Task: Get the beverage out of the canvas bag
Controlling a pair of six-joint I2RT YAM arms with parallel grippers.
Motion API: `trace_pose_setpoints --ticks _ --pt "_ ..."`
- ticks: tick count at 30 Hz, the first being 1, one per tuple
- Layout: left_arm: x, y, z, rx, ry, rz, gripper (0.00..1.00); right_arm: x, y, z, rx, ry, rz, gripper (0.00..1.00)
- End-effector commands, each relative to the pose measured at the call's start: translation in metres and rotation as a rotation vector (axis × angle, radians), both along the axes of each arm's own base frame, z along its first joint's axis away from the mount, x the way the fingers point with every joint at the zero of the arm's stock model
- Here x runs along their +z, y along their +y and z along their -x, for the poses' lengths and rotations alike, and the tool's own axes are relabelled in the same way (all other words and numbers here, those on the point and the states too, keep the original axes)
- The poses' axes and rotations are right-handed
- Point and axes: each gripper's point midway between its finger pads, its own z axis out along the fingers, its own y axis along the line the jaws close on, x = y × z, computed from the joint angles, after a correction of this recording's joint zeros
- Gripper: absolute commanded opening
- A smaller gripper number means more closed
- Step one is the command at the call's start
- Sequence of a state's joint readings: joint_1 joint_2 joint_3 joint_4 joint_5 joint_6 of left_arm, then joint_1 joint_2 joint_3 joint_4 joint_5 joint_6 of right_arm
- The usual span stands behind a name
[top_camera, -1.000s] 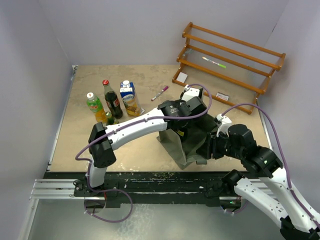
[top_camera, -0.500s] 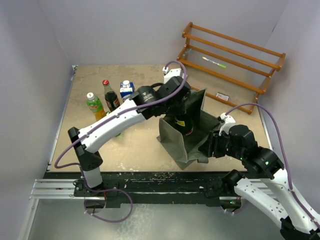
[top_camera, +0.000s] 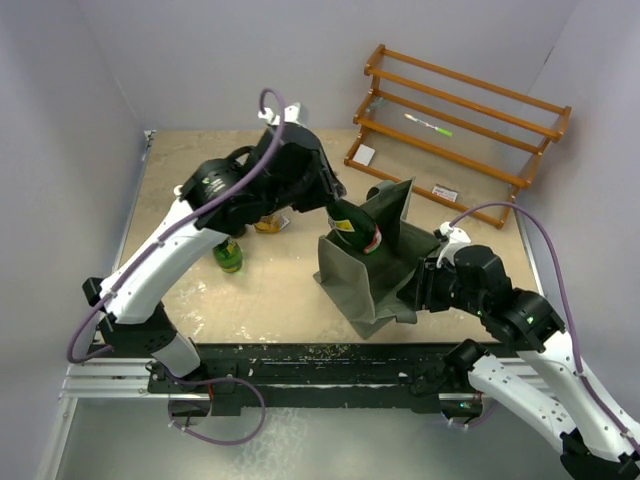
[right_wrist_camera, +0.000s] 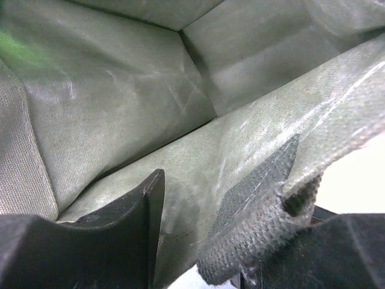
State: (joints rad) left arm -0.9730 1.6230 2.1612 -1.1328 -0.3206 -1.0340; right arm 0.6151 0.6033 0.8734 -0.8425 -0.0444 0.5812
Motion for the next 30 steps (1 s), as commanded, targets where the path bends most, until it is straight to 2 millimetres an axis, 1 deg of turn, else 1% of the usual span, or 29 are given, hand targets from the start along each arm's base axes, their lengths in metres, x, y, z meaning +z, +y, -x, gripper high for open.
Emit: trace_pose_setpoints --ticks 1,4,7,9,13,17,20,22,24,26,27,30 --pt "0.116 0.043 0.012 0.077 -0.16 0.331 0.0 0.011 -0.002 -0.007 -0.037 -0.01 0.01 0.47" --pt "0.135 0.069 0.017 0.123 -0.202 0.348 0.0 0.008 0.0 -0.008 -0.036 0.008 0.014 0.47" --pt "0.156 0.097 0.027 0.16 -0.259 0.365 0.0 0.004 0.001 -0.008 -0.027 0.024 0.023 0.47" --pt "0.163 0.115 0.032 0.19 -0.29 0.367 0.0 0.002 0.0 -0.008 -0.028 0.028 0.033 0.47" --pt "0.166 0.153 0.044 0.257 -0.331 0.343 0.0 0.007 0.004 -0.01 -0.039 0.034 0.01 0.47" --pt "0.158 0.183 0.052 0.308 -0.357 0.304 0.0 0.012 0.005 -0.013 -0.059 0.023 -0.007 0.47" --pt "0.143 0.194 0.056 0.324 -0.354 0.26 0.0 0.016 0.0 -0.016 -0.084 0.01 0.009 0.47" --pt "0.126 0.194 0.054 0.326 -0.335 0.209 0.0 0.019 -0.005 -0.018 -0.102 -0.002 0.023 0.47" --pt "0.106 0.189 0.05 0.316 -0.313 0.148 0.0 0.023 -0.009 -0.018 -0.118 -0.012 0.037 0.47" --pt "0.084 0.181 0.044 0.309 -0.277 0.083 0.0 0.022 -0.015 -0.017 -0.133 -0.01 0.054 0.48" --pt "0.072 0.175 0.04 0.307 -0.256 0.054 0.0 0.032 -0.016 -0.017 -0.141 -0.028 0.042 0.48" --pt "0.029 0.156 0.028 0.298 -0.172 -0.057 0.0 0.038 -0.019 -0.014 -0.159 -0.029 0.031 0.48"
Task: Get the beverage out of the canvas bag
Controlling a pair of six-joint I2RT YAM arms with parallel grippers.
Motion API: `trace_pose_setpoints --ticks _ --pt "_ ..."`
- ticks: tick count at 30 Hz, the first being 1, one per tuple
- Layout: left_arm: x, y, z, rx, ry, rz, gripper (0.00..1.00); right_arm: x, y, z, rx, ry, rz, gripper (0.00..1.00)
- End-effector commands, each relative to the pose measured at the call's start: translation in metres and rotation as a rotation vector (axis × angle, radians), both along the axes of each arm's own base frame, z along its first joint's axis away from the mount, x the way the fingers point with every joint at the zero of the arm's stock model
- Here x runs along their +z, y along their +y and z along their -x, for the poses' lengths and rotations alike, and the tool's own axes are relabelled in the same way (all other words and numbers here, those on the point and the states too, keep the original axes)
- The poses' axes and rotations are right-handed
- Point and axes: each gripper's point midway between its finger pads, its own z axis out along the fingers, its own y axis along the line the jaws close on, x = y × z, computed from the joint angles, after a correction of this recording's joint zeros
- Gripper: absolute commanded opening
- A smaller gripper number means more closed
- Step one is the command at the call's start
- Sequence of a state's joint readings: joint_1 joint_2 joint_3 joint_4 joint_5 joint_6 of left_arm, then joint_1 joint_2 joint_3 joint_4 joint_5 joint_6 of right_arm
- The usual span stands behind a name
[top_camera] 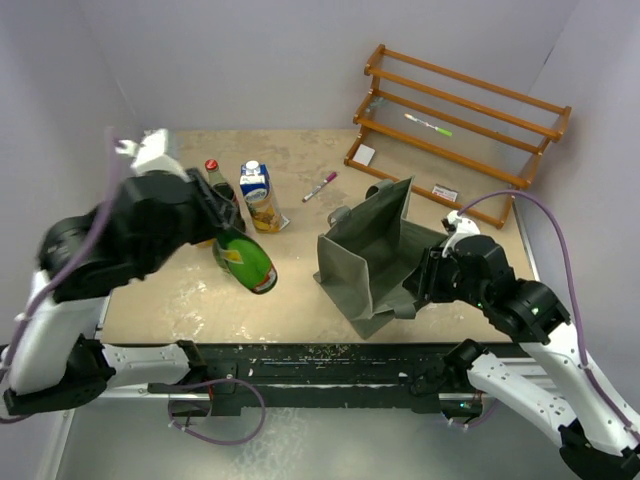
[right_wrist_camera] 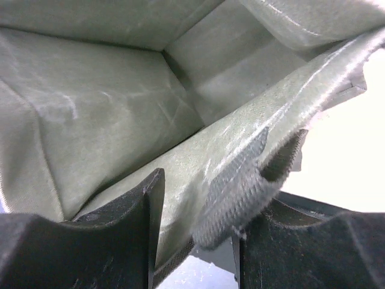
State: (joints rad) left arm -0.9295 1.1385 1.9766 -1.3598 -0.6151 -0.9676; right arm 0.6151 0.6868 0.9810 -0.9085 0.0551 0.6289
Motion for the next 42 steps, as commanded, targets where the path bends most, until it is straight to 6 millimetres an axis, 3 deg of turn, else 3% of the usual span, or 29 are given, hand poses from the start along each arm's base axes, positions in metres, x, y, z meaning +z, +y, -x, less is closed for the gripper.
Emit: trace_pose_setpoints --ticks 1,5,11,21,23,30,32,39,42 --pt "-0.027 -0.044 -0.034 0.04 0.05 0.009 0.0 0.023 -0.009 -0.001 -0.058 -0.049 -0.019 0.48" --pt "-0.067 -0.067 -0.056 0.041 0.074 -0.078 0.0 0.028 -0.012 0.001 -0.09 -0.049 -0.041 0.48" --pt "-0.12 -0.077 -0.103 0.06 0.034 -0.18 0.0 0.037 -0.019 0.002 -0.138 -0.067 -0.055 0.48" --pt "-0.181 -0.06 -0.172 0.101 0.054 -0.364 0.0 0.062 -0.045 0.001 -0.239 -0.149 -0.031 0.54" --pt "-0.191 -0.055 -0.181 0.105 0.047 -0.398 0.0 0.065 -0.047 0.003 -0.248 -0.159 -0.041 0.6" --pt "-0.212 -0.04 -0.194 0.083 0.027 -0.445 0.0 0.084 -0.055 0.004 -0.272 -0.231 -0.082 0.86" --pt "-0.216 -0.037 -0.194 0.083 0.037 -0.449 0.0 0.094 -0.055 0.003 -0.275 -0.266 -0.102 0.99" --pt "-0.233 -0.029 -0.184 0.086 0.045 -0.456 0.0 0.119 -0.05 -0.007 -0.311 -0.294 -0.155 1.0" --pt "-0.237 -0.024 -0.182 0.092 0.048 -0.461 0.09 0.124 -0.044 -0.012 -0.277 -0.3 -0.137 1.0"
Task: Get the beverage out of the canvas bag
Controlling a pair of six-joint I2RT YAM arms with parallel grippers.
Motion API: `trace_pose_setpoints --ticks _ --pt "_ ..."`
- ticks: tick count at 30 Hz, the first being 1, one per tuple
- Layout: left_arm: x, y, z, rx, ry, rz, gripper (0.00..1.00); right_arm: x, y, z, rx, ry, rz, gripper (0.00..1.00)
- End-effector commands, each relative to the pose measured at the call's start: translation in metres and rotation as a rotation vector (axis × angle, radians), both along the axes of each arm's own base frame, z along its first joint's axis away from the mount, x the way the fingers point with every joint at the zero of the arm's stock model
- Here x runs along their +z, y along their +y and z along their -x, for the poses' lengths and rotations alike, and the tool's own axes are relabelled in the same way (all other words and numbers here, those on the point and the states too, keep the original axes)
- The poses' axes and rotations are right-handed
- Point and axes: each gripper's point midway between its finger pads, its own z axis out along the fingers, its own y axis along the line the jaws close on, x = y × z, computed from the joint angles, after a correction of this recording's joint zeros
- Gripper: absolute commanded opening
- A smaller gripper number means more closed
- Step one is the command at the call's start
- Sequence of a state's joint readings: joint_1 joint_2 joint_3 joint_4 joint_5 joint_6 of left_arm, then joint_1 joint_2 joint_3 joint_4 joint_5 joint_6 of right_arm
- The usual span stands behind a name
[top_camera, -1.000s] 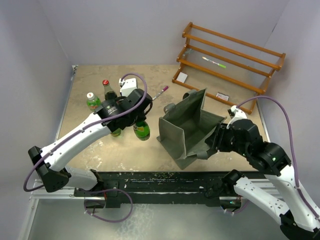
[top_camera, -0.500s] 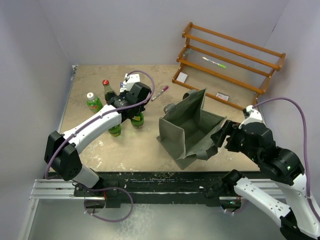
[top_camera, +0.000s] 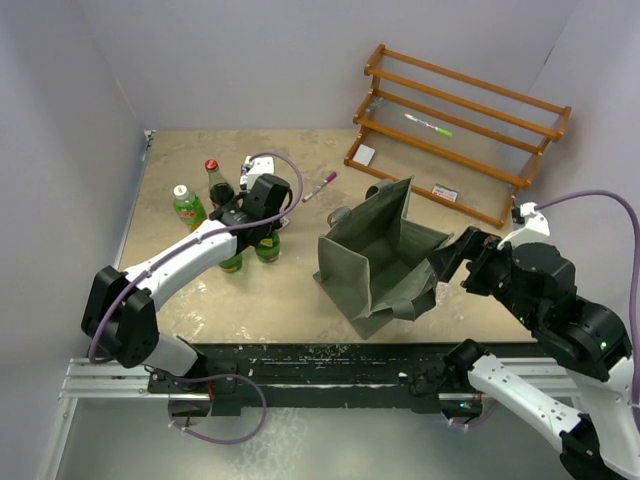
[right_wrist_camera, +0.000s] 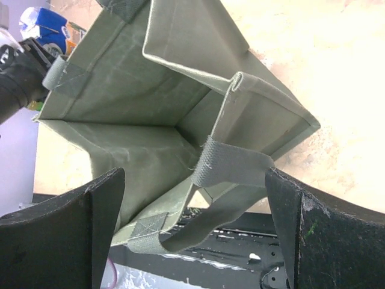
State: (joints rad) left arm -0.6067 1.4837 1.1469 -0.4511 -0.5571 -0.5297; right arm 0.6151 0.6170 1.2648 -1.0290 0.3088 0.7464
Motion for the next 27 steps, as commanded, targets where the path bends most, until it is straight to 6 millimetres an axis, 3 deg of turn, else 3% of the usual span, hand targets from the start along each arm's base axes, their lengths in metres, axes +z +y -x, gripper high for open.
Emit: trace_pose_setpoints --ticks 1,3,8,12,15,19,23,27 --pt "0.037 0.002 -0.013 0.019 -0.143 0.065 0.12 0.027 0.005 -0.013 -0.006 -0.065 -0.018 1.0" --pt "0.035 0.004 -0.011 0.024 -0.134 0.061 0.21 0.031 0.004 -0.017 -0.011 -0.079 0.0 1.0" --pt "0.048 0.004 -0.007 0.012 -0.137 0.076 0.6 0.043 -0.003 -0.024 -0.039 -0.117 0.04 1.0" --pt "0.072 -0.002 0.001 -0.025 -0.144 0.134 0.83 0.05 -0.006 -0.03 -0.06 -0.124 0.07 1.0" --pt "0.101 -0.004 0.012 -0.044 -0.165 0.194 1.0 0.06 -0.006 -0.032 -0.047 -0.147 0.093 1.0" --pt "0.155 -0.002 0.032 -0.097 -0.226 0.276 0.99 0.082 -0.008 -0.031 -0.023 -0.203 0.117 1.0" --pt "0.228 -0.001 0.054 -0.192 -0.379 0.374 0.99 0.109 -0.012 -0.027 -0.013 -0.277 0.102 1.0" --pt "0.3 0.017 0.075 -0.227 -0.546 0.391 0.99 0.133 -0.024 -0.022 -0.038 -0.344 0.117 1.0"
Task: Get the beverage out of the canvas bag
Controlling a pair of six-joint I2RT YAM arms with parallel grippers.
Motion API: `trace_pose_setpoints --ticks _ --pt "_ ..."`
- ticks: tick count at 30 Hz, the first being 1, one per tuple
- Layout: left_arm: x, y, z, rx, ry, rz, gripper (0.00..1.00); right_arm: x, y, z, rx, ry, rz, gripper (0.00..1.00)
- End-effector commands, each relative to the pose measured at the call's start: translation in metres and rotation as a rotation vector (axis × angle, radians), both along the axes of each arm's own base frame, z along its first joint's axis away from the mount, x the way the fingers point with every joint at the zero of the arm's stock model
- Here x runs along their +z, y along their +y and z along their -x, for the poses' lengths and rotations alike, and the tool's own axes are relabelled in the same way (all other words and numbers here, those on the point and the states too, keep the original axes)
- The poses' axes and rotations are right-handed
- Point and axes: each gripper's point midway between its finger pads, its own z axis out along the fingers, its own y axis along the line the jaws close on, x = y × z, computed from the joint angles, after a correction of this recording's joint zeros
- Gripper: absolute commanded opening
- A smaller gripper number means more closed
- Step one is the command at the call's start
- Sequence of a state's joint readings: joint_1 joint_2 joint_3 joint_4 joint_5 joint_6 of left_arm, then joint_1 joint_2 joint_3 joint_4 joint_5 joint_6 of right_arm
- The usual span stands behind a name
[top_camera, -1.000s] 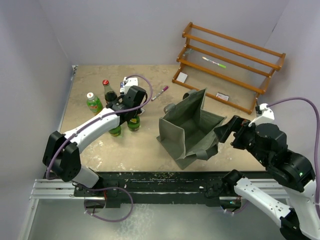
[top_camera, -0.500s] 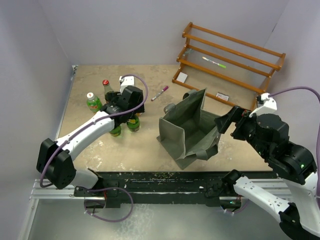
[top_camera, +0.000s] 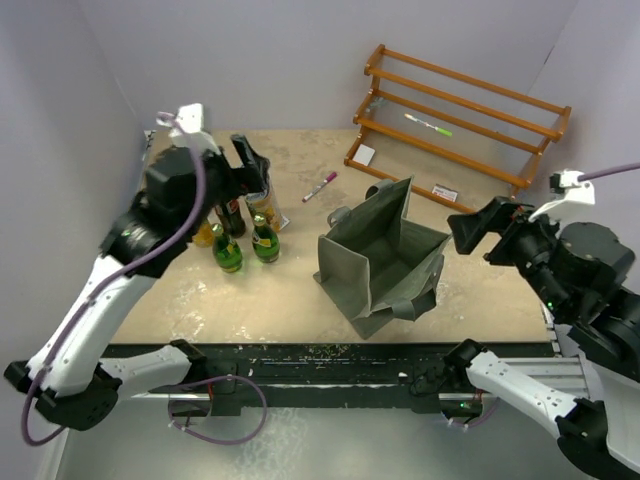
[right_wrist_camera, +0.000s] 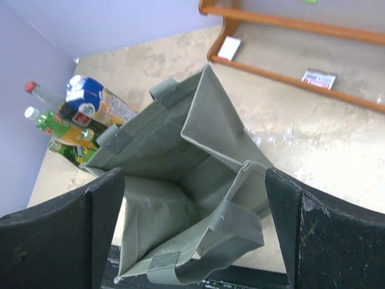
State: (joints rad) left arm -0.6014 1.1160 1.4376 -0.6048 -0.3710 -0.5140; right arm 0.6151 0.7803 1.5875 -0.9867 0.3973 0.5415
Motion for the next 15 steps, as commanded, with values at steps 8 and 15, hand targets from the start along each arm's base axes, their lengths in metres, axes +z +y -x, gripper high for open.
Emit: trace_pose_setpoints --ticks 8,15 --pt "0.178 0.062 0.059 0.031 -0.44 -0.009 0.99 0.084 -0.053 0.009 -0.147 -0.224 0.124 1.0" --pt "0.209 0.11 0.088 0.174 -0.531 -0.029 0.99 0.097 -0.09 0.015 -0.326 -0.23 0.162 1.0"
